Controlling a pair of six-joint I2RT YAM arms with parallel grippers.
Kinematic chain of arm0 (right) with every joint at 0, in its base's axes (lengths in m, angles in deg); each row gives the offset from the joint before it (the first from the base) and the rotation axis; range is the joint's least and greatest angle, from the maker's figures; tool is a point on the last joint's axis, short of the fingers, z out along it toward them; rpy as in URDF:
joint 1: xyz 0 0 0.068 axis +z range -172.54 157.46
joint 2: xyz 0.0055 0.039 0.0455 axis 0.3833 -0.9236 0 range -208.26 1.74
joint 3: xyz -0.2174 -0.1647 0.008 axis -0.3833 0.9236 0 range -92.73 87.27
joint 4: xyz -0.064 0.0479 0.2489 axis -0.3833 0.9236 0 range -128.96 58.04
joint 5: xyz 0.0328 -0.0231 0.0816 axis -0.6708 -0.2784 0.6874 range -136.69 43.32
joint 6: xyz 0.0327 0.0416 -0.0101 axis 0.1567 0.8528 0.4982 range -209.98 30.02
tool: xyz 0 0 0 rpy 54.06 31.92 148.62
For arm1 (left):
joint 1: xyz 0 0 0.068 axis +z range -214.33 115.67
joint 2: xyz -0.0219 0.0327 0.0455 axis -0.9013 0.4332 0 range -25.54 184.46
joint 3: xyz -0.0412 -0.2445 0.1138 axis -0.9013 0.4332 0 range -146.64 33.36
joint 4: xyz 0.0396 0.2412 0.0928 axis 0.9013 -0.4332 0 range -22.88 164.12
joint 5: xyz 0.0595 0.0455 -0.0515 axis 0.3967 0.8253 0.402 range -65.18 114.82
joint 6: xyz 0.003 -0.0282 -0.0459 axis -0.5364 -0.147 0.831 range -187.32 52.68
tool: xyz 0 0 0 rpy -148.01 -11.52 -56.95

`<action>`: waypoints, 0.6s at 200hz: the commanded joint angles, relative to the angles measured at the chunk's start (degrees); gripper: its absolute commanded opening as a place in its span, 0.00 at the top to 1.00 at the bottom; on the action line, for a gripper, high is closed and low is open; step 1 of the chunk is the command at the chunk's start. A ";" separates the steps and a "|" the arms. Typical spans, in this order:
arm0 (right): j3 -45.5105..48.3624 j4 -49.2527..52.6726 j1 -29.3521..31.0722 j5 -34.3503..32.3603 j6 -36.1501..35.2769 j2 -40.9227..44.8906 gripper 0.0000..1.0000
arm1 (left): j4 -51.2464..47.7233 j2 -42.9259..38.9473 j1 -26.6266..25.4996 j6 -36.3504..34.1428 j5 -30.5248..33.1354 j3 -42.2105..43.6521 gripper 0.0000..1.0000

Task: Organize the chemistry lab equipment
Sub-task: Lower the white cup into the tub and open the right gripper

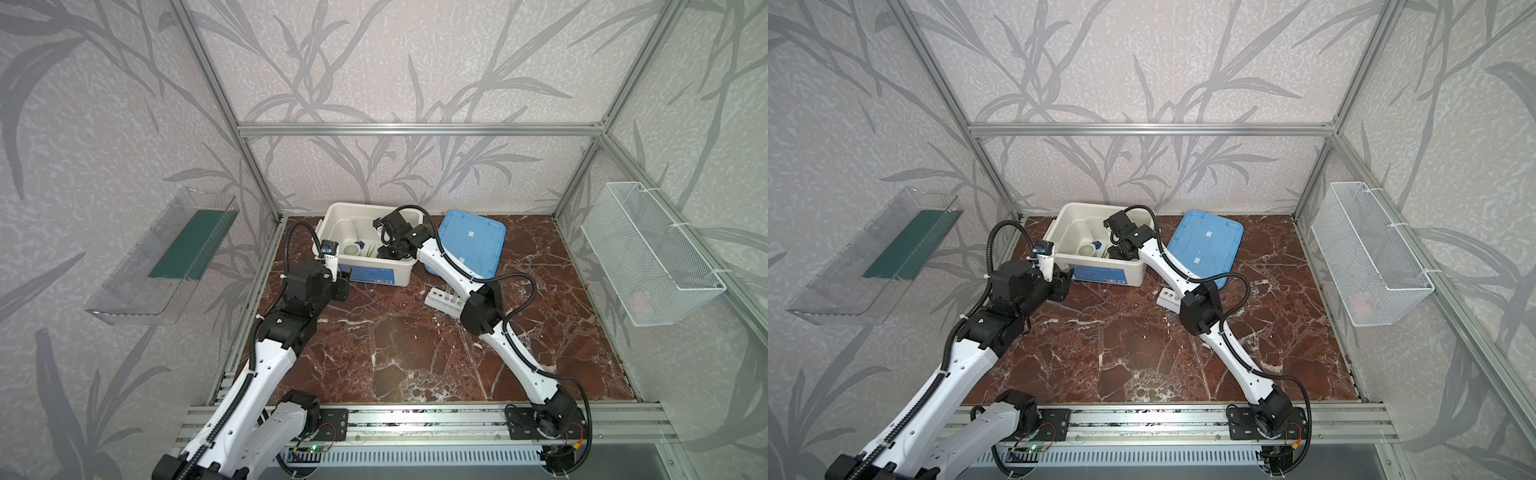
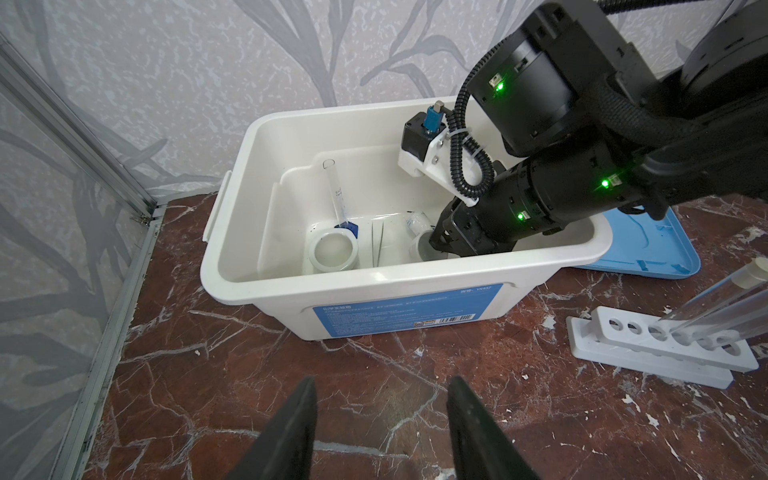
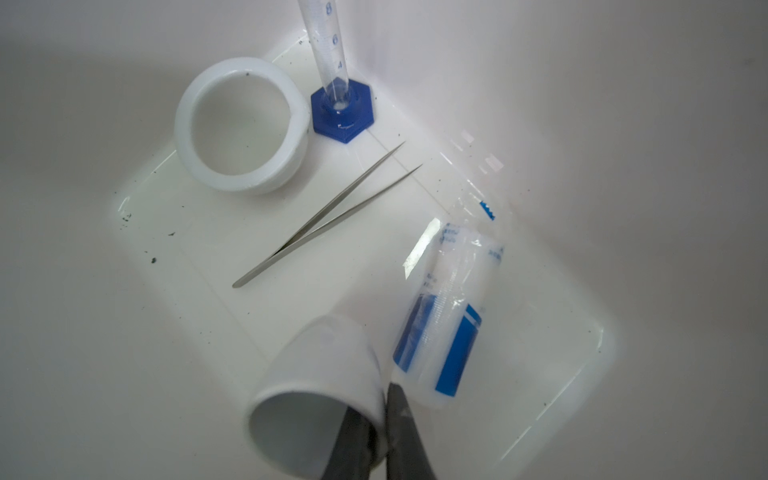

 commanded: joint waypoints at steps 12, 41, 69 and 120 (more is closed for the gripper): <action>0.14 -0.45 -0.21 0.99 -0.06 -1.28 0.91 | -0.68 0.23 0.43 -0.14 -0.06 -1.81 0.49; 0.50 -0.96 -0.26 0.64 0.01 -1.72 0.88 | -0.66 0.19 0.49 -0.23 -0.11 -1.78 0.49; 0.99 -1.30 -0.39 0.55 0.28 -1.90 0.86 | -0.65 0.19 0.57 -0.23 -0.08 -1.81 0.49; 1.29 -1.68 -0.52 0.87 0.38 -2.08 0.81 | -0.75 0.06 0.63 -0.32 -0.16 -1.78 0.49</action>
